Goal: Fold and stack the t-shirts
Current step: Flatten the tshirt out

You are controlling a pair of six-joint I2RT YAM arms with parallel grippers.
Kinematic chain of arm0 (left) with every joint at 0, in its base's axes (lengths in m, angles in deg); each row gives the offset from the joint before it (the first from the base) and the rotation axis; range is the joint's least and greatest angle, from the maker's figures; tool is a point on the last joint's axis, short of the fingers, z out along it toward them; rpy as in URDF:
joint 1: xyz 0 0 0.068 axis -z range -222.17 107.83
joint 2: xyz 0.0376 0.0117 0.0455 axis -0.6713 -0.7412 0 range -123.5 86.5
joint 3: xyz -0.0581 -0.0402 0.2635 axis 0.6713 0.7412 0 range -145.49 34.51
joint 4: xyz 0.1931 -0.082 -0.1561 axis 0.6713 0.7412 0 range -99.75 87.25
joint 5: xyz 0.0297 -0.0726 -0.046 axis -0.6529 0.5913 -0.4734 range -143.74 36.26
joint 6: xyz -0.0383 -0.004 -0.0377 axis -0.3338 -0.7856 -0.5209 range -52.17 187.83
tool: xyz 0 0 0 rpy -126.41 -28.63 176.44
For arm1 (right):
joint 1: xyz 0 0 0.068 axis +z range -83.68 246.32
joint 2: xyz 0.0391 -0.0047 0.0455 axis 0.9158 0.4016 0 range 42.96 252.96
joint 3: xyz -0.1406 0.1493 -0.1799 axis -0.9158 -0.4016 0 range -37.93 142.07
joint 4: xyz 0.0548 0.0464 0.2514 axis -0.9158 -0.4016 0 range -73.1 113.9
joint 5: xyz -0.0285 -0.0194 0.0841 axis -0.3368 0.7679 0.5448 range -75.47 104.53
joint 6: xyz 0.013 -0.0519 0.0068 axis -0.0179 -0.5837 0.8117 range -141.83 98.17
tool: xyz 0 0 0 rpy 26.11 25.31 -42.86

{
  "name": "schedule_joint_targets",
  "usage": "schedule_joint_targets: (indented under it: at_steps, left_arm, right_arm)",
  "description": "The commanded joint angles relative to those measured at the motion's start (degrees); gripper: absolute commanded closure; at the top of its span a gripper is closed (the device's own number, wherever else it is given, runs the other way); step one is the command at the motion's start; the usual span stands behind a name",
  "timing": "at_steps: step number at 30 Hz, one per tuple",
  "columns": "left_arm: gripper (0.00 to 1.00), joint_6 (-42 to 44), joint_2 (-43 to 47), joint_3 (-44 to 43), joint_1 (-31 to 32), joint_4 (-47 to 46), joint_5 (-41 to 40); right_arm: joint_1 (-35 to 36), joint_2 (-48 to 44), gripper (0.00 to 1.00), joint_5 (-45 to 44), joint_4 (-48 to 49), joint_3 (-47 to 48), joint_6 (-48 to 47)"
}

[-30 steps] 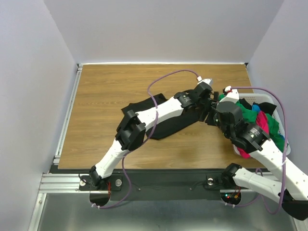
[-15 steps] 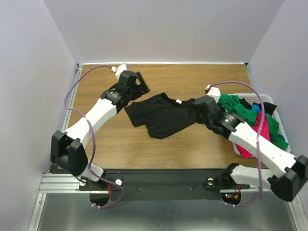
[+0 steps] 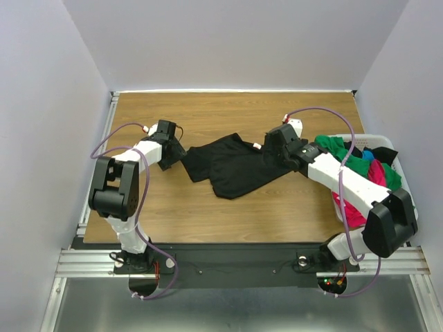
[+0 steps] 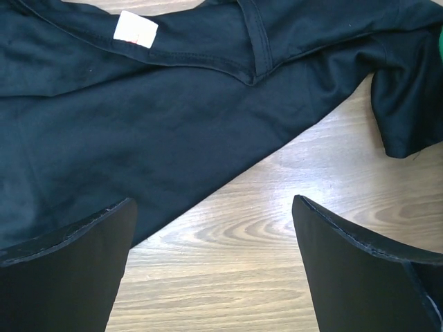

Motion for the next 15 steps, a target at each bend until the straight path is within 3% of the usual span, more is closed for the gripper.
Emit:
schedule_joint_targets:
  at_steps: [1,7,10,15]
  left_arm:
    - [0.35,1.2,-4.2,-2.9,-1.6,-2.5,1.6]
    - [0.38,2.6,-9.4,-6.9,-1.6,-3.2,3.7]
    - [0.46,4.0,-10.6,-7.8,-1.2,-2.8,3.8]
    - [0.47,4.0,-9.9,-6.7,1.6,0.0,-1.5]
  right_arm:
    - [-1.1,-1.5,0.0,0.3,2.8,0.4,-1.1]
    - [-1.7,-3.1,0.0,-0.1,2.8,-1.1,-1.1]
    - [-2.1,-3.5,0.0,-0.8,2.8,-1.9,-1.1]
    - [-2.7,-3.7,0.0,-1.1,2.9,-2.4,-0.8]
